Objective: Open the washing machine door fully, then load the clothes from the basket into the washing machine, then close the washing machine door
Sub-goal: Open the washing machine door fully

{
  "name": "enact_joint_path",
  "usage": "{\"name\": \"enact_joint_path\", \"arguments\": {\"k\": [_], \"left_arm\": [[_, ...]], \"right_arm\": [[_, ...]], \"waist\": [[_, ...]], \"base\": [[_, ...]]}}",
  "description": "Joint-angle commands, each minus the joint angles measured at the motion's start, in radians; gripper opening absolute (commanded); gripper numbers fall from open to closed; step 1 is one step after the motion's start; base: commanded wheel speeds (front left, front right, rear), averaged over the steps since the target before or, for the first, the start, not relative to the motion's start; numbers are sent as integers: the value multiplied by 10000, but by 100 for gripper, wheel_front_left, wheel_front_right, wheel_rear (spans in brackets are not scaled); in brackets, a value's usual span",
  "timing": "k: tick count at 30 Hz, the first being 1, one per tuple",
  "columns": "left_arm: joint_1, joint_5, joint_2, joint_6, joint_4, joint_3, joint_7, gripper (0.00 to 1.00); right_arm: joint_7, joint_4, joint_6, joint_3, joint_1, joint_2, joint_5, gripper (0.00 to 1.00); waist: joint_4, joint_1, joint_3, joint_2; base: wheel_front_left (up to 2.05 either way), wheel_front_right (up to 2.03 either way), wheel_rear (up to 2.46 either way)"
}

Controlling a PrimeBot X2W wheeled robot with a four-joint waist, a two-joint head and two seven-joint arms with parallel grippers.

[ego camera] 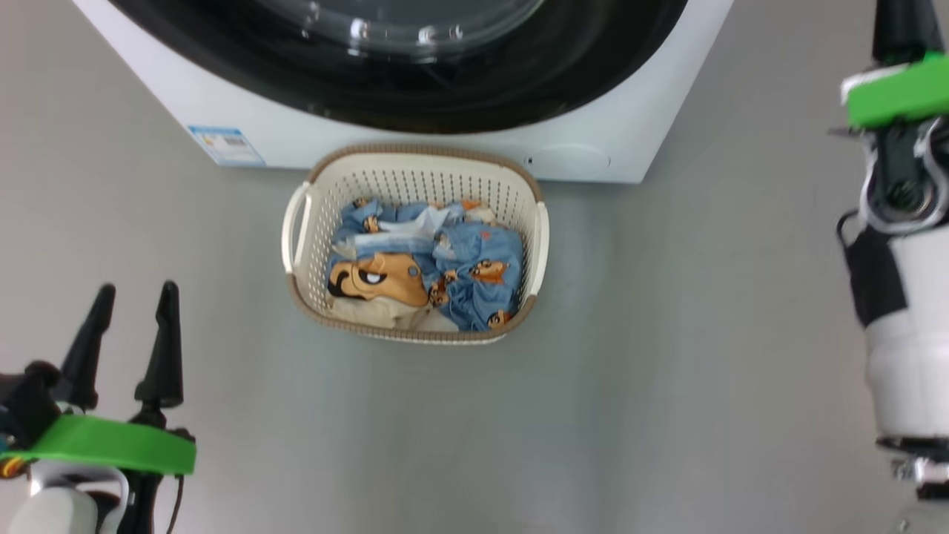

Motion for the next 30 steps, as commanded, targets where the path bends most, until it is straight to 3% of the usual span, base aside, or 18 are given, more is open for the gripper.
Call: {"name": "enact_joint_path", "arguments": {"k": [1,6,17,30], "left_arm": [[-367,-68,422,-26,-282,357,-63,100],[-568,-162,492,-26,-371,263,-63,100],[-724,-345,460,-27,-222,59,-63,100],[-935,-573,411,-27,-169,-52,-63,100]], "right_arm": [[170,-139,16,90,-356,-4,187,0],[1190,707,16,-105,-1385,-333,907,0],[3605,1449,16,-211,-2817,-309,2804,0],[5337,2473,16,-223,-4182,-311,2361,0]], "waist": [[86,0,361,0],[185,0,756,0],[439,0,1129,0],[800,0,1645,0]], "base": [[0,0,0],[0,0,0],[0,0,0],[0,0,0]]}}
